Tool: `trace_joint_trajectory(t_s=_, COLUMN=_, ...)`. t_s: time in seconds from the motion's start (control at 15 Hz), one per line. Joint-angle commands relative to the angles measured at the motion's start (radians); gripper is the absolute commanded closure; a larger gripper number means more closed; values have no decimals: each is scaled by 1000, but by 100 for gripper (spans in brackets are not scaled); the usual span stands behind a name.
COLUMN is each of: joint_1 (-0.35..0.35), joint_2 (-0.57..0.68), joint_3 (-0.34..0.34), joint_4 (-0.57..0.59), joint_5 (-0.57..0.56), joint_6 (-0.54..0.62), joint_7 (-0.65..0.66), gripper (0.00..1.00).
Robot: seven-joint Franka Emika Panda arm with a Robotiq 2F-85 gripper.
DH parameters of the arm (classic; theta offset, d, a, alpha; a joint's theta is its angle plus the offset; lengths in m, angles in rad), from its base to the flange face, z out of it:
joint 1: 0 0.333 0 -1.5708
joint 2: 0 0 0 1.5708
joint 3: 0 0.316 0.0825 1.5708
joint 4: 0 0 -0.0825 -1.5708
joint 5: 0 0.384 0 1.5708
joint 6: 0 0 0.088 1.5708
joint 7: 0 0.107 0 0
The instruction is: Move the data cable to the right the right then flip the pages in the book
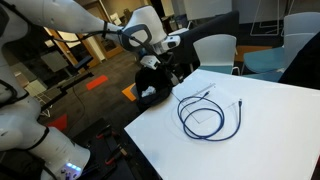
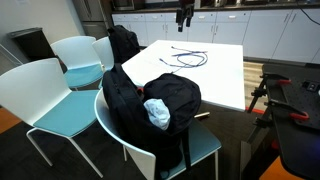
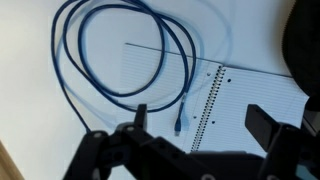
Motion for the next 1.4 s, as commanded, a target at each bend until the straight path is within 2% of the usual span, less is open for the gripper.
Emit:
trace_joint_trajectory(t_s=0.0, joint_1=-34, joint_2=116, joint_3=33, joint_4=87, joint_5=83, joint_6=-38, joint_7=2, gripper=0)
trace_joint_trajectory(t_s=0.07, joint_1=-65, joint_2=77, joint_3=61, joint_4=76, joint_5=161, joint_6=-77, joint_7=-38, gripper=0)
trace_joint_trajectory(t_s=0.13, joint_1=-30, joint_2=91, joint_3=31, joint_4=44, joint_5=82, joint_6=-10, joint_7=1, gripper=0)
trace_joint_trajectory(t_s=0.33, joint_1=-54, joint_2=98, joint_3=50, joint_4=68, joint_5=136, joint_6=-35, joint_7=-18, gripper=0)
trace_joint_trajectory(t_s=0.6, joint_1=-14, joint_2=225, joint_3=36, joint_4=150, joint_5=95, joint_6=-43, joint_7=105, gripper=0)
trace_joint_trajectory(t_s=0.93, joint_1=15, joint_2=386, joint_3=48, joint_4=233, joint_5=117, joint_6=14, joint_7=211, gripper=0)
trace_joint_trajectory(t_s=1.33, joint_1=73, joint_2=509, joint_3=-27, joint_4=323, joint_5=88, joint_6=67, joint_7=409, gripper=0)
